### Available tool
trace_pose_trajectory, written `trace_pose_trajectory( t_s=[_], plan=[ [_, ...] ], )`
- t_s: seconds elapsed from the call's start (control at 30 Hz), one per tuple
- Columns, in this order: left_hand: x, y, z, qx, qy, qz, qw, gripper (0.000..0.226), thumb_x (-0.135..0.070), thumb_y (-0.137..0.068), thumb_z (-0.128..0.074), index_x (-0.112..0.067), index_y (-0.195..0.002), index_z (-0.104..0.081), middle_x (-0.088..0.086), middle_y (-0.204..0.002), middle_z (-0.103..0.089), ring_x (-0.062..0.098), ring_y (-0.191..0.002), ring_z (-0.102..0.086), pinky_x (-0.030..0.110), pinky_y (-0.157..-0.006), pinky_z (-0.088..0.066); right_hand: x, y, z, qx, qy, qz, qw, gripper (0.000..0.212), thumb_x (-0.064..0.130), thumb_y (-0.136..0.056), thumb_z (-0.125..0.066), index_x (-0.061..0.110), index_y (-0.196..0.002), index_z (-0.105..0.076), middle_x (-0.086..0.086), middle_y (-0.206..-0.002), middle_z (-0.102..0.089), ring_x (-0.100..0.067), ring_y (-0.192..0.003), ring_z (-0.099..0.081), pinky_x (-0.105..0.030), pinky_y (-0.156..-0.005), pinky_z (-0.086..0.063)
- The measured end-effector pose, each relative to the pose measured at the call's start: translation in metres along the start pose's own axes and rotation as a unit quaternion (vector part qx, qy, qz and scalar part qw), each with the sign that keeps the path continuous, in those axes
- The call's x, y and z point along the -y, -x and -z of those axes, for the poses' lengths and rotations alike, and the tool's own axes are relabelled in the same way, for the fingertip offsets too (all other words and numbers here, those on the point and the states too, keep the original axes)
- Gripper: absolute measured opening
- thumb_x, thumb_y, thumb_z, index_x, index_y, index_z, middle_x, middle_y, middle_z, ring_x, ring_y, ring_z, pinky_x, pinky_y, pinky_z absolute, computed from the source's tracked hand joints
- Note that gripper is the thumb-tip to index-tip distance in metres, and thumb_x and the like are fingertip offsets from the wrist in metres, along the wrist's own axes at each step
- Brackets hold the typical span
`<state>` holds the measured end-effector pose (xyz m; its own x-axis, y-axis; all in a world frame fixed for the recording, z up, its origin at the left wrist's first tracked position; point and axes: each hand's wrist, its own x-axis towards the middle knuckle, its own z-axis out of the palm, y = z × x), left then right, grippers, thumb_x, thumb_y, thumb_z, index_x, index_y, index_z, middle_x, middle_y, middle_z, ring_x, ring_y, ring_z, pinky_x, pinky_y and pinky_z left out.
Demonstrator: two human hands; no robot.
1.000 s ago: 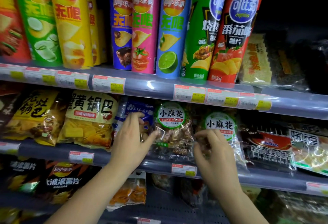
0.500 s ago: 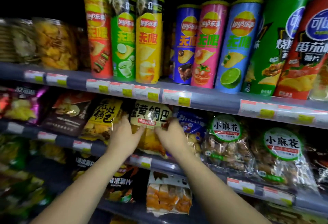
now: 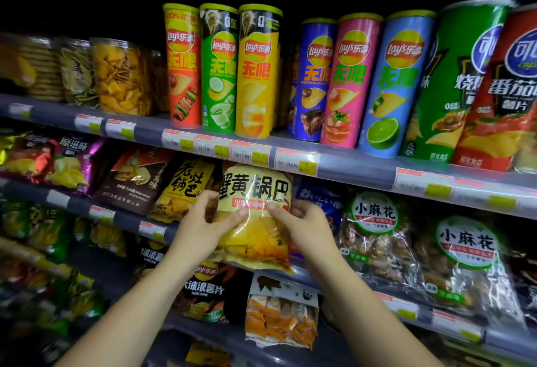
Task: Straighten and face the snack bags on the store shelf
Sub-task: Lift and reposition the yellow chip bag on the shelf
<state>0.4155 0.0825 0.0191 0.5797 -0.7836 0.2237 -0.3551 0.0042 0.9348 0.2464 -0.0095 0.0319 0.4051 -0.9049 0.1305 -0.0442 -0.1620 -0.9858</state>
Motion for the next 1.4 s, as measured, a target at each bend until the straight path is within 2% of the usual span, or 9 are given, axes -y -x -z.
trace_pose_trajectory(
  t_s=[0.13,0.3,0.43,0.57,0.7,0.83,1.0,1.17,1.4],
  plan=[
    [0.005,0.033,0.001,0.059,0.134,0.073,0.987,0.078,-0.044,-0.056,-0.085,-0.029,-0.124,-0.050,-0.001,-0.111,-0.071,0.013,-0.098,-0.071,0.027,-0.074,-0.056,-0.011,0.030,0.016,0.058,-0.014,0.007,0.998,0.046,0.041,-0.081,-0.081,0.022,-0.121,-0.068,-0.001,-0.114,-0.076,-0.019,-0.102,-0.076,-0.032,-0.083,-0.064],
    [0.016,0.042,0.003,0.093,0.183,0.085,0.975,0.079,-0.031,-0.050,-0.094,-0.038,-0.117,-0.051,-0.012,-0.093,-0.080,0.004,-0.086,-0.075,0.024,-0.072,-0.056,-0.021,0.038,0.027,0.159,-0.060,-0.077,0.982,0.085,0.053,-0.063,-0.088,0.018,-0.132,-0.053,-0.004,-0.122,-0.076,-0.023,-0.107,-0.076,-0.046,-0.094,-0.061],
    [0.025,0.045,0.019,0.165,0.225,0.133,0.951,0.087,-0.027,-0.052,-0.097,-0.015,-0.129,-0.059,0.008,-0.111,-0.078,0.026,-0.104,-0.074,0.040,-0.084,-0.056,-0.029,0.047,0.033,0.175,-0.100,-0.070,0.977,0.044,0.030,-0.085,-0.077,0.007,-0.119,-0.061,0.002,-0.095,-0.084,-0.014,-0.085,-0.080,-0.032,-0.071,-0.063],
    [0.037,0.044,0.032,0.217,0.219,0.133,0.942,0.084,-0.029,-0.050,-0.096,-0.005,-0.124,-0.066,0.015,-0.119,-0.074,0.032,-0.113,-0.069,0.043,-0.093,-0.056,-0.043,0.050,0.031,0.198,-0.123,-0.069,0.970,0.085,0.043,-0.065,-0.091,0.004,-0.131,-0.056,-0.017,-0.122,-0.076,-0.036,-0.110,-0.074,-0.048,-0.087,-0.061],
    [0.045,0.037,0.045,0.238,0.225,0.112,0.938,0.054,-0.011,-0.067,-0.085,-0.006,-0.118,-0.069,0.014,-0.115,-0.076,0.030,-0.112,-0.071,0.041,-0.093,-0.056,-0.043,0.056,0.016,0.153,-0.152,-0.051,0.975,0.087,0.045,-0.063,-0.091,0.004,-0.133,-0.057,-0.019,-0.125,-0.074,-0.035,-0.112,-0.073,-0.040,-0.083,-0.062],
    [0.044,0.031,0.065,0.268,0.151,0.041,0.950,0.046,-0.008,-0.070,-0.085,-0.030,-0.106,-0.066,-0.018,-0.099,-0.079,-0.001,-0.099,-0.072,0.016,-0.077,-0.055,-0.030,0.063,-0.017,0.062,-0.078,-0.015,0.995,0.079,0.054,-0.065,-0.088,0.014,-0.128,-0.061,-0.011,-0.115,-0.080,-0.031,-0.104,-0.077,-0.047,-0.087,-0.060],
    [0.021,-0.002,0.094,0.228,0.213,-0.025,0.950,0.064,-0.043,-0.063,-0.084,-0.030,-0.121,-0.062,-0.010,-0.114,-0.076,0.008,-0.110,-0.070,0.023,-0.089,-0.054,-0.019,0.074,-0.046,0.047,-0.015,0.005,0.999,0.057,0.044,-0.076,-0.083,0.018,-0.124,-0.065,-0.007,-0.113,-0.081,-0.028,-0.102,-0.078,-0.049,-0.091,-0.060],
    [-0.009,-0.015,0.094,0.190,0.212,-0.043,0.958,0.018,-0.024,-0.090,-0.069,-0.008,-0.097,-0.073,0.008,-0.101,-0.080,0.031,-0.095,-0.075,0.039,-0.078,-0.062,-0.015,0.085,-0.068,0.050,0.002,0.012,0.999,0.058,0.043,-0.064,-0.086,0.026,-0.117,-0.069,0.001,-0.110,-0.082,-0.020,-0.098,-0.080,-0.032,-0.081,-0.063],
    [0.006,-0.017,0.097,0.273,0.204,-0.010,0.940,0.027,-0.034,-0.074,-0.073,-0.015,-0.094,-0.078,0.007,-0.099,-0.081,0.026,-0.097,-0.075,0.038,-0.088,-0.056,-0.011,0.093,-0.057,0.021,-0.010,0.009,1.000,0.054,0.041,-0.062,-0.085,0.022,-0.111,-0.072,-0.007,-0.107,-0.082,-0.028,-0.096,-0.080,-0.038,-0.080,-0.064]
  ],
)
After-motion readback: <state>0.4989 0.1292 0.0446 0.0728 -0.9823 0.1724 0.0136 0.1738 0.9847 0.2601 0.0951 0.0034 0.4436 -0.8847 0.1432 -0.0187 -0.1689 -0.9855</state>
